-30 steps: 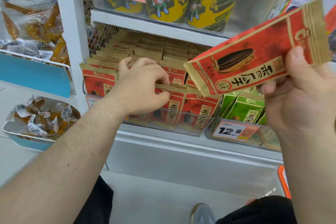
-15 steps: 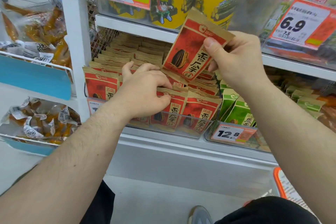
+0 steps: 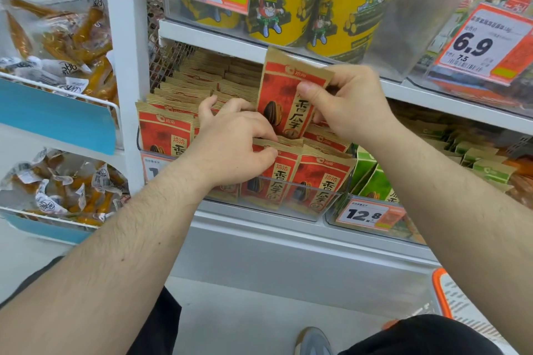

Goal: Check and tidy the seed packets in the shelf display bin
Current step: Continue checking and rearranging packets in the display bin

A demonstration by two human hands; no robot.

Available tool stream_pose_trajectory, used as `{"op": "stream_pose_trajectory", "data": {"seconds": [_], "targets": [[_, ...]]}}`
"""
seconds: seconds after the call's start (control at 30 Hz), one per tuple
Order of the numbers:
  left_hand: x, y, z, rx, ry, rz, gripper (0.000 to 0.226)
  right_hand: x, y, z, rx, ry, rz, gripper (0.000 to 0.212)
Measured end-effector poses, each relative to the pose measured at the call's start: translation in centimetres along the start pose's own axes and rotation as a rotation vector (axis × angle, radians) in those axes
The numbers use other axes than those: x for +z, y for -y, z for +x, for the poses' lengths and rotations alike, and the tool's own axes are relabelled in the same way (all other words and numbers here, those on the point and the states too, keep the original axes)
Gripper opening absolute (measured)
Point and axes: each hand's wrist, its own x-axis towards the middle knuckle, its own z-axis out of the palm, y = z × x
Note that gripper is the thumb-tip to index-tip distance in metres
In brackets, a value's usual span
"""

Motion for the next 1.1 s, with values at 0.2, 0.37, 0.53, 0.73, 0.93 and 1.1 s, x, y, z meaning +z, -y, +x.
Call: {"op": "stream_pose_trajectory", "data": {"seconds": [0.2,0.37,0.53,0.73,0.93,1.1], "targets": [[0.2,-0.1,0.0,-0.011,-0.019,-0.004,0.013,1.3,-0.8,0.6,0.059,0.235,-0.222,0.017],[0.2,-0.1,-0.1,-0.003,-0.041,-0.011,0.010,1.8,-1.3,2.4,0.185,0.350,-0.530,0.027],[0.0,0.0,-0.1,0.001,-0.020,-0.021,0.014,2.4,-0.6,3.7,0.278,0.456,-0.706,0.047],[0.0,0.0,0.0,0.020,-0.029,-0.037,0.013,3.4,-0.3,4.3,0.168,0.503,-0.739,0.049],[-0.1,0.1,0.0,0.139,-0.116,0.009,0.012,4.0,0.2,5.0,0.120,0.648,-0.883,0.031],[-0.5,0.0,0.2,0.175,-0.193,-0.044,0.017,3.7,0.1,4.8,0.136,0.692,-0.847,0.013]]}}
